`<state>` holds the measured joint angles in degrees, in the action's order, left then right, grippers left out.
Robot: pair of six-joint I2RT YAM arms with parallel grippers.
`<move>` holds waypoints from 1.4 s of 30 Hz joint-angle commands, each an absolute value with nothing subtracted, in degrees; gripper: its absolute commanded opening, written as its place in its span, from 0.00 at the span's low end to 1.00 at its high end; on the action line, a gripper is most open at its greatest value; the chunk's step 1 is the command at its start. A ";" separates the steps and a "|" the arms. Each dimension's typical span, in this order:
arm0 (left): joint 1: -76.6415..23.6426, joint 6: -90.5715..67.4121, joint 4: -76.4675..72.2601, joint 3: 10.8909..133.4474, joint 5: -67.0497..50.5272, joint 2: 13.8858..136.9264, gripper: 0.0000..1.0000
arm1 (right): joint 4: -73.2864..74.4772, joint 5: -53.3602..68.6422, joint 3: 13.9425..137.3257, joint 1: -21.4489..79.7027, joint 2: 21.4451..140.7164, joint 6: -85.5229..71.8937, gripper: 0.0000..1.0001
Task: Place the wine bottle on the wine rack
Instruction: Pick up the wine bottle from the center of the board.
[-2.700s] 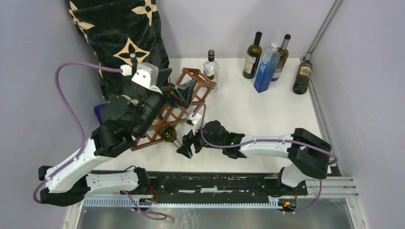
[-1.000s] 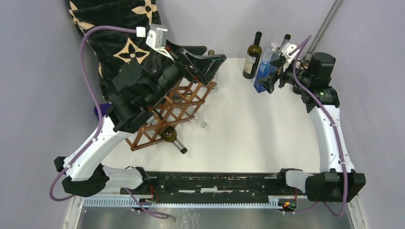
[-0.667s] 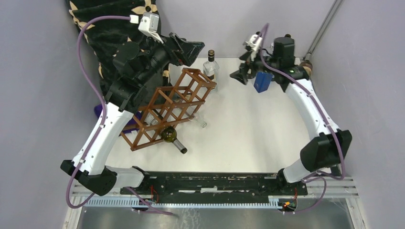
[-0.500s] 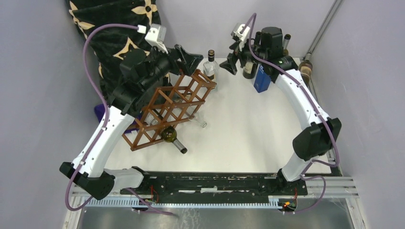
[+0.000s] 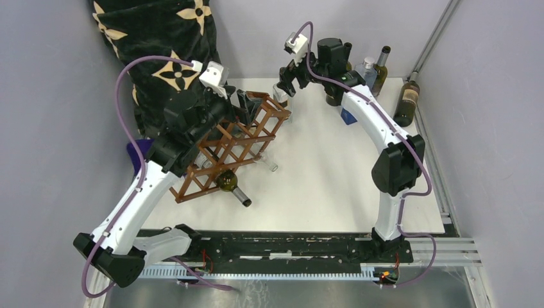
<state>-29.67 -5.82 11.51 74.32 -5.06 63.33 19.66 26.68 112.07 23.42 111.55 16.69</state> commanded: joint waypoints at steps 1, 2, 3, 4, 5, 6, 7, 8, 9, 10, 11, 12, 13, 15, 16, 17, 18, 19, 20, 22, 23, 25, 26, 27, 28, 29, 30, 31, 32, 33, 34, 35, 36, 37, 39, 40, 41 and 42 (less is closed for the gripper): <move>-29.36 -0.75 5.79 71.32 -6.06 61.49 1.00 | 16.12 21.87 115.25 24.43 113.42 15.58 0.98; -29.40 -0.71 4.94 70.35 -6.14 61.00 1.00 | 15.62 21.31 115.27 24.60 113.99 15.19 0.98; -29.38 -0.75 4.13 69.44 -6.34 60.59 1.00 | 14.80 20.99 115.36 24.71 114.40 14.97 0.98; -29.36 -0.91 3.31 68.64 -6.40 60.14 1.00 | 14.29 20.71 115.68 24.63 114.96 14.65 0.98; -29.37 -0.96 2.73 67.95 -6.46 59.79 1.00 | 14.09 20.33 116.25 24.78 115.80 14.43 0.98; -29.36 -0.97 2.21 67.36 -6.50 59.49 1.00 | 14.03 19.93 117.30 24.89 116.59 14.21 0.98; -29.36 -0.90 1.84 66.72 -6.46 59.31 1.00 | 13.86 19.53 118.18 24.90 117.44 13.92 0.97; -29.36 -0.88 1.59 66.15 -6.42 59.13 1.00 | 13.37 19.30 118.53 25.01 118.05 13.60 0.96; -29.36 -0.84 1.19 65.57 -6.37 58.87 1.00 | 12.80 19.04 118.49 25.07 118.55 13.30 0.94; -29.36 -0.73 0.91 64.96 -6.38 58.78 1.00 | 12.37 18.87 118.39 25.18 119.06 13.06 0.92; -29.36 -0.66 0.68 64.55 -6.52 58.72 1.00 | 11.95 18.75 118.31 25.33 119.55 12.67 0.90; -29.36 -0.51 0.61 64.16 -6.68 58.71 1.00 | 11.67 18.66 118.39 25.34 120.11 12.10 0.87; -29.36 -0.38 0.60 64.01 -6.83 58.90 1.00 | 11.46 18.71 118.45 25.34 120.51 11.36 0.83; -29.41 -0.35 0.93 63.98 -6.90 59.25 1.00 | 11.34 19.38 118.57 25.41 121.34 10.48 0.74; -29.36 -0.35 1.12 63.98 -6.99 59.41 1.00 | 11.40 19.85 118.56 25.51 121.61 10.37 0.71; -29.36 -0.35 1.06 63.91 -7.15 59.49 1.00 | 11.42 20.08 118.56 25.52 121.74 10.39 0.67; -29.36 -0.35 1.13 63.90 -7.35 59.61 1.00 | 11.54 20.31 118.63 25.53 121.83 10.46 0.61; -29.36 -0.35 1.14 63.82 -7.68 59.59 1.00 | 11.57 20.38 118.73 25.50 121.79 10.66 0.54; -29.38 -0.35 1.11 63.74 -7.96 59.60 1.00 | 11.68 20.36 118.74 25.51 121.64 10.85 0.44; -29.36 -0.35 1.11 63.64 -8.42 59.71 1.00 | 11.82 20.27 118.66 25.38 120.87 11.20 0.24; -29.36 -0.35 1.08 63.63 -8.62 59.68 1.00 | 11.95 19.81 118.46 25.21 120.27 11.18 0.16; -29.39 -0.35 1.10 63.63 -9.39 59.66 1.00 | 11.56 19.18 117.43 24.47 118.40 11.08 0.07; -29.36 -0.35 1.07 63.64 -9.92 59.60 1.00 | 11.29 19.01 116.60 23.78 117.05 10.99 0.04; -29.36 -0.35 0.98 63.63 -10.64 59.59 1.00 | 10.88 19.14 115.71 23.08 115.70 10.91 0.02; -29.36 -0.42 0.91 63.63 -11.57 59.52 1.00 | 10.56 19.08 114.24 22.33 113.78 10.90 0.01; -29.40 -0.69 0.85 63.63 -12.62 59.47 1.00 | 9.89 19.24 112.78 21.28 111.51 10.98 0.00; -29.36 -1.15 0.69 63.63 -13.73 59.42 1.00 | 9.22 19.50 110.50 20.51 109.52 11.11 0.00; -29.36 -1.81 0.49 63.63 -14.80 59.41 1.00 | 8.49 19.75 108.11 19.55 107.07 11.29 0.00; -29.36 -2.41 0.18 63.63 -15.98 59.37 1.00 | 7.87 20.19 105.87 18.63 104.89 11.50 0.00; -29.36 -3.04 0.11 63.68 -17.38 59.43 1.00 | 7.46 20.82 103.26 17.80 102.42 11.66 0.00; -29.36 -3.94 0.16 63.67 -18.90 59.49 1.00 | 7.16 21.70 100.85 16.84 99.87 11.79 0.00; -29.36 -5.43 -0.63 63.64 -20.23 59.48 1.00 | 7.12 22.47 98.21 16.06 97.83 11.95 0.00; -29.36 -6.73 -1.56 63.56 -21.57 59.50 1.00 | 7.10 23.76 95.84 15.14 95.39 11.96 0.00; -29.37 -8.13 -2.17 63.36 -23.46 59.45 1.00 | 7.03 25.05 92.90 14.33 93.27 11.95 0.00; -29.43 -11.21 -3.38 62.71 -26.25 59.48 1.00 | 6.94 27.79 87.10 12.35 88.08 11.95 0.00; -29.44 -12.62 -4.02 62.27 -27.97 59.47 1.00 | 7.16 29.18 84.25 11.57 85.99 12.03 0.00; -29.51 -14.06 -4.68 61.72 -29.42 59.52 1.00 | 7.50 31.23 82.05 10.45 83.50 12.11 0.00; -29.85 -15.33 -5.26 61.18 -30.41 59.50 0.99 | 7.82 33.01 79.53 9.71 81.52 12.25 0.00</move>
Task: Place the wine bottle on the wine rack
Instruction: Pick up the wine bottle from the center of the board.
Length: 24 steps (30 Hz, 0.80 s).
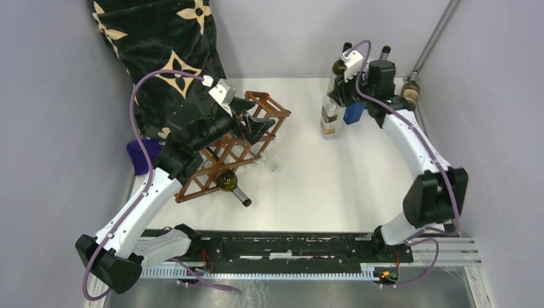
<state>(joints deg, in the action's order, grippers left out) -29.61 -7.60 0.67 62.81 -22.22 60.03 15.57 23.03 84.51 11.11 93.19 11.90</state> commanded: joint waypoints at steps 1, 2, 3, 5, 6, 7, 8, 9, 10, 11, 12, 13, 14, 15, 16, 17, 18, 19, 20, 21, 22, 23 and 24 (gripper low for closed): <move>-30.45 -15.93 -5.65 60.57 -30.94 59.41 0.97 | 8.59 35.32 77.65 8.86 78.99 12.68 0.00; -31.59 -16.11 -5.66 60.11 -30.56 59.36 0.96 | 9.32 37.24 75.41 8.21 77.09 12.91 0.00; -33.17 -15.83 -5.52 59.63 -29.65 59.21 0.95 | 10.11 38.98 73.27 7.60 74.86 13.41 0.00; -38.79 -13.75 -4.29 58.96 -25.94 58.83 0.95 | 11.96 42.66 69.63 6.66 70.83 14.62 0.00; -41.81 -12.25 -3.25 58.75 -23.19 58.68 0.95 | 12.32 44.34 67.98 6.22 68.71 14.76 0.00; -44.73 -10.67 -2.45 58.53 -20.57 58.49 0.95 | 12.61 45.78 66.22 5.85 67.06 14.83 0.00; -47.34 -9.77 -2.01 58.20 -18.35 58.45 0.95 | 13.03 47.69 64.79 5.50 65.24 14.93 0.00; -49.32 -9.45 -1.94 57.63 -16.63 58.31 0.96 | 13.39 49.58 63.28 5.29 63.70 14.94 0.00; -51.25 -9.31 -2.04 57.00 -14.90 58.08 0.96 | 13.57 50.98 61.70 5.14 62.15 14.83 0.00; -52.97 -9.43 -2.57 56.03 -13.27 57.83 0.96 | 13.26 52.89 60.17 4.97 60.74 14.00 0.00; -54.54 -9.60 -3.30 54.30 -11.75 57.48 0.96 | 12.13 55.07 57.92 4.38 59.30 12.70 0.00; -56.17 -9.81 -4.54 52.67 -10.01 56.93 0.96 | 9.97 57.57 55.89 3.58 57.54 11.35 0.00; -57.56 -10.21 -6.45 50.57 -8.38 56.16 0.96 | 8.83 59.22 53.94 2.90 56.41 10.21 0.00; -58.97 -10.41 -8.33 48.64 -6.85 55.58 0.96 | 8.82 61.30 53.03 2.10 55.63 10.03 0.00; -60.23 -10.45 -10.02 46.95 -5.58 54.95 0.96 | 8.88 63.51 52.45 1.70 55.04 10.10 0.00; -61.28 -10.38 -11.55 45.41 -4.19 54.51 0.97 | 8.48 64.84 51.51 1.40 54.56 9.81 0.00; -62.32 -10.35 -12.68 44.27 -2.51 54.38 0.97 | 6.46 66.24 50.28 1.23 53.80 8.64 0.00; -63.12 -10.25 -13.87 43.20 -1.07 54.39 0.97 | 3.82 67.84 48.77 1.22 53.45 6.13 0.00; -64.04 -9.82 -14.96 42.37 0.02 54.59 0.97 | 0.73 68.88 47.57 1.16 53.23 4.05 0.00; -64.91 -9.31 -16.19 41.69 2.36 54.95 0.99 | -2.15 69.83 46.48 1.02 53.23 2.20 0.00; -66.02 -8.54 -17.73 40.74 4.42 55.42 1.00 | -4.18 70.14 45.74 0.94 53.30 1.09 0.00; -67.35 -7.45 -19.21 39.93 6.56 55.90 1.00 | -6.07 70.05 44.73 0.90 53.38 0.14 0.00; -68.51 -6.34 -20.86 39.10 9.11 56.65 1.00 | -8.21 70.15 43.47 0.93 53.53 -2.55 0.00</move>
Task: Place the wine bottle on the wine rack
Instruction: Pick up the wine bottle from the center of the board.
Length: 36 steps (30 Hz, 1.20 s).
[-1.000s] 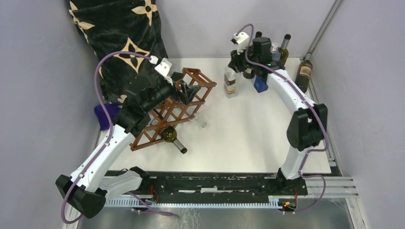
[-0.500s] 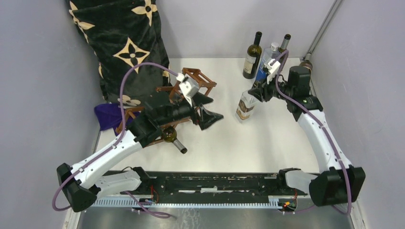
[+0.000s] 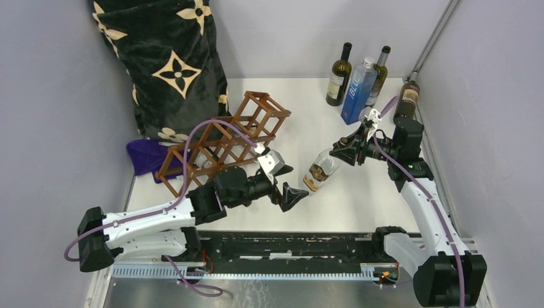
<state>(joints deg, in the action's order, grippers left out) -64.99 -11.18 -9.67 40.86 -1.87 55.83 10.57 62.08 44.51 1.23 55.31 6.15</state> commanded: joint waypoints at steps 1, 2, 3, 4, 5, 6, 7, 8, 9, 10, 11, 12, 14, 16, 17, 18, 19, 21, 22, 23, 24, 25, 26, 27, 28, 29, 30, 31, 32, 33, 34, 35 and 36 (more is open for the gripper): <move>-69.68 -5.44 -22.23 38.40 11.13 57.39 1.00 | -10.92 70.49 42.26 0.87 53.67 -4.22 0.00; -70.68 -4.70 -23.37 37.93 13.03 58.11 1.00 | -13.31 70.62 40.82 0.86 53.77 -6.19 0.00; -71.70 -3.98 -24.24 37.79 14.71 59.11 1.00 | -15.82 70.73 39.55 0.79 53.74 -7.64 0.00; -72.32 -3.69 -24.32 37.89 16.68 59.98 1.00 | -16.81 71.00 38.86 0.66 53.89 -7.98 0.00; -72.95 -3.45 -24.23 38.07 18.53 61.03 1.00 | -17.32 71.07 38.31 0.58 53.96 -8.01 0.00; -73.43 -3.43 -24.02 38.48 20.37 61.96 1.00 | -17.70 71.25 37.90 0.48 54.05 -7.85 0.00; -73.77 -3.85 -23.70 38.99 22.17 62.86 1.00 | -18.16 71.32 37.21 0.30 54.14 -7.70 0.00; -73.82 -4.70 -22.71 39.72 23.66 63.89 1.00 | -18.94 71.30 36.61 0.28 54.31 -7.69 0.00; -73.79 -5.71 -21.15 40.77 25.04 64.91 1.00 | -19.30 71.19 35.82 0.32 54.43 -7.45 0.00; -73.83 -6.43 -19.44 42.18 25.95 66.09 1.00 | -19.34 71.18 35.34 0.32 54.60 -6.85 0.00; -73.84 -6.66 -17.81 43.93 26.10 67.18 1.00 | -19.25 71.19 34.72 0.34 54.82 -6.34 0.00; -73.87 -6.69 -16.82 44.53 25.78 68.05 1.00 | -19.25 71.20 34.15 0.34 55.00 -5.87 0.00; -73.86 -6.42 -15.82 45.89 25.03 69.36 1.00 | -20.04 71.19 32.92 0.30 55.18 -5.80 0.00; -73.87 -4.75 -15.81 45.99 24.18 70.34 1.00 | -20.54 71.34 32.46 -1.40 55.32 -5.87 0.00; -73.83 -4.44 -16.23 45.78 24.11 70.60 1.00 | -20.73 71.45 32.35 -1.57 55.42 -6.10 0.00; -73.83 -4.44 -16.65 45.53 24.11 71.06 1.00 | -21.10 71.56 32.11 -1.66 55.45 -6.36 0.00; -73.76 -4.44 -16.73 45.45 24.11 71.48 1.00 | -21.98 71.69 31.75 -1.67 55.46 -7.02 0.00; -73.67 -4.44 -16.09 45.76 24.11 72.07 1.00 | -23.49 71.59 31.00 -1.84 55.46 -8.10 0.00; -73.55 -4.44 -15.82 45.85 24.11 72.22 1.00 | -23.66 71.51 30.86 -1.92 55.60 -8.10 0.00; -73.38 -4.44 -15.60 45.88 24.11 72.47 1.00 | -23.71 71.32 30.72 -2.08 55.56 -8.09 0.00; -72.94 -4.44 -15.49 45.83 24.11 72.68 1.00 | -23.65 71.21 30.63 -2.19 55.64 -7.88 0.00; -72.50 -4.44 -15.43 45.85 24.11 72.90 1.00 | -23.37 71.04 30.59 -2.20 55.61 -7.53 0.00; -71.89 -4.44 -15.09 45.91 24.11 73.15 1.00 | -22.79 70.52 30.52 -2.27 55.54 -6.62 0.00; -70.65 -4.44 -14.14 46.30 24.11 73.46 1.00 | -22.15 70.17 30.56 -2.28 55.42 -5.93 0.00; -68.28 -4.44 -13.25 47.00 24.11 73.92 1.00 | -21.67 70.08 30.63 -2.29 55.54 -5.46 0.00; -66.40 -4.44 -12.79 47.55 24.11 74.49 1.00 | -21.49 69.97 30.59 -2.30 55.56 -5.12 0.00; -64.77 -4.44 -12.53 47.97 24.11 75.02 1.00 | -21.37 69.95 30.63 -2.39 55.61 -4.98 0.00; -63.75 -4.44 -12.56 48.35 24.11 75.58 1.00 | -21.28 69.89 30.61 -2.37 55.67 -4.89 0.00; -63.21 -4.44 -12.61 48.68 24.11 76.07 1.00 | -21.13 69.83 30.59 -2.37 55.64 -4.73 0.00; -63.12 -4.44 -12.65 49.19 24.11 76.69 1.00 | -20.93 69.72 30.59 -2.37 55.57 -4.50 0.00; -63.11 -4.44 -12.73 49.54 24.11 77.09 1.00 | -20.76 69.70 30.59 -2.44 55.57 -4.29 0.00; -63.06 -4.44 -12.86 49.76 24.11 77.42 1.00 | -20.59 69.66 30.68 -2.47 55.50 -4.07 0.00; -63.07 -4.44 -13.10 49.83 24.11 77.76 1.00 | -20.61 69.65 30.72 -2.46 55.59 -4.04 0.00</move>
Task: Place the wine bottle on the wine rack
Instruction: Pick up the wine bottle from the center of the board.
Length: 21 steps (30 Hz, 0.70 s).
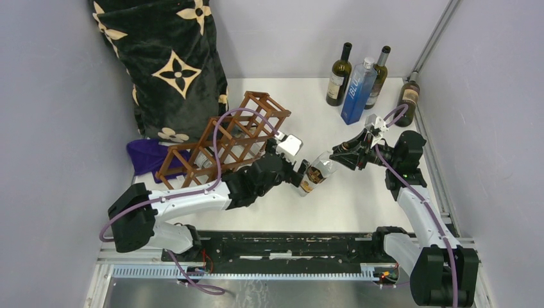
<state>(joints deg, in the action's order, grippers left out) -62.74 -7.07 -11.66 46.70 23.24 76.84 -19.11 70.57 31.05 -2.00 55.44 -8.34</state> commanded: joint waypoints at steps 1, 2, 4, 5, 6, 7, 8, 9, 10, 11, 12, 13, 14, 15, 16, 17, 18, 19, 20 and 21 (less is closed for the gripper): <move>-63.10 -4.44 -13.55 49.71 24.11 78.00 1.00 | -20.57 69.70 30.68 -2.45 55.59 -4.04 0.00; -63.10 -4.44 -14.06 49.52 24.11 78.38 1.00 | -20.51 69.76 30.68 -2.46 55.59 -4.04 0.00; -63.08 -2.71 -15.07 49.25 9.43 79.29 1.00 | -20.52 69.81 30.68 -2.43 55.71 -4.02 0.00; -63.10 -2.35 -15.56 49.10 9.05 79.88 1.00 | -20.45 69.92 30.67 -2.46 55.80 -3.92 0.00; -63.09 -1.96 -16.34 48.82 9.50 80.40 1.00 | -20.39 69.89 30.67 -2.45 55.96 -3.95 0.00; -63.06 -1.49 -17.25 48.40 9.64 80.82 1.00 | -20.35 69.96 30.76 -2.45 56.07 -3.95 0.00; -63.03 -0.95 -18.50 47.79 9.67 81.12 1.00 | -20.23 69.99 30.76 -2.38 56.29 -3.87 0.00; -63.09 -0.46 -20.03 47.11 9.60 81.28 1.00 | -20.18 70.02 30.76 -2.46 56.33 -3.85 0.00; -63.10 -0.37 -21.47 46.24 9.36 81.36 1.00 | -20.13 70.08 30.77 -2.48 56.42 -3.76 0.00; -63.08 1.37 -23.04 45.42 9.26 81.47 1.00 | -20.11 70.12 30.76 -2.41 56.43 -3.73 0.00; -63.04 2.21 -24.49 44.59 9.25 81.52 1.00 | -20.02 70.12 30.83 -2.43 56.56 -3.78 0.00; -63.02 2.91 -26.11 43.44 9.29 81.56 1.00 | -19.87 70.22 30.85 -2.40 56.56 -3.74 0.00; -63.07 3.87 -27.57 42.62 9.36 81.63 1.00 | -19.78 70.27 30.85 -2.43 56.68 -3.72 0.00; -63.10 4.50 -28.88 41.94 9.39 81.71 1.00 | -19.78 70.31 30.94 -2.46 56.76 -3.69 0.00; -63.09 5.07 -30.01 41.42 9.33 81.91 1.00 | -19.72 70.39 30.98 -2.38 56.85 -3.62 0.00; -63.06 5.59 -30.73 41.14 9.06 82.11 1.00 | -19.69 70.39 30.95 -2.39 56.86 -3.62 0.00; -63.08 5.94 -31.24 41.09 8.61 82.43 1.00 | -19.74 70.39 30.96 -2.39 56.83 -3.60 0.00; -63.10 6.13 -31.61 40.97 7.92 82.70 1.00 | -19.77 70.37 30.94 -2.38 56.77 -3.60 0.00; -63.12 6.34 -32.23 41.06 7.09 83.12 1.00 | -19.69 70.33 30.98 -2.43 56.78 -3.61 0.00; -63.17 6.39 -32.77 41.09 6.36 83.65 1.00 | -19.68 70.29 30.98 -2.47 56.83 -3.57 0.00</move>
